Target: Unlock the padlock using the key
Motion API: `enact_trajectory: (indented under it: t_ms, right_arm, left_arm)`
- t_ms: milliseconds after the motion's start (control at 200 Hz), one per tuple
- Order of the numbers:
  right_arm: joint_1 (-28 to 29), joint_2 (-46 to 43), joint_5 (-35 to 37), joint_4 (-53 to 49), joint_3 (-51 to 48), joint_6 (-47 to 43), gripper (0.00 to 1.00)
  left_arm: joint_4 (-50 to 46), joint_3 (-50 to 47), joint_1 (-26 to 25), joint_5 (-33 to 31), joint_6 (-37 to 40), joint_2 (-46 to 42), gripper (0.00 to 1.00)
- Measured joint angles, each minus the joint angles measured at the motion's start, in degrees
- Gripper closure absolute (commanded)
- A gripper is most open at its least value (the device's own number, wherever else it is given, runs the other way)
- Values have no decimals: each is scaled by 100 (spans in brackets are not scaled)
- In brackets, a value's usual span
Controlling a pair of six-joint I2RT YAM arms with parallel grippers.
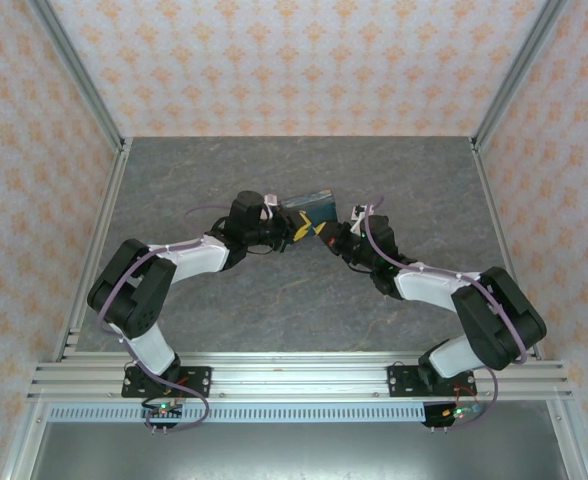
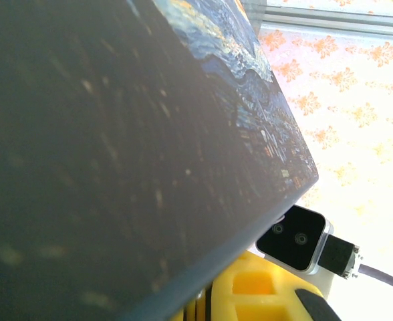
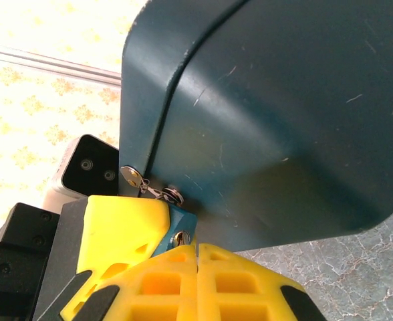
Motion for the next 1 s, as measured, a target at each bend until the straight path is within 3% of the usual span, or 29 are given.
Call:
enact_trajectory:
  t_ms: [465,1001]
  right_arm:
    - [-162,297,-256,518,2,1290,100]
    - [-245,297,-426,131,175,332,100]
  left_arm:
    - [2,0,26,-111,2,-22,100]
    - [0,17,26,-107,-144,-24,100]
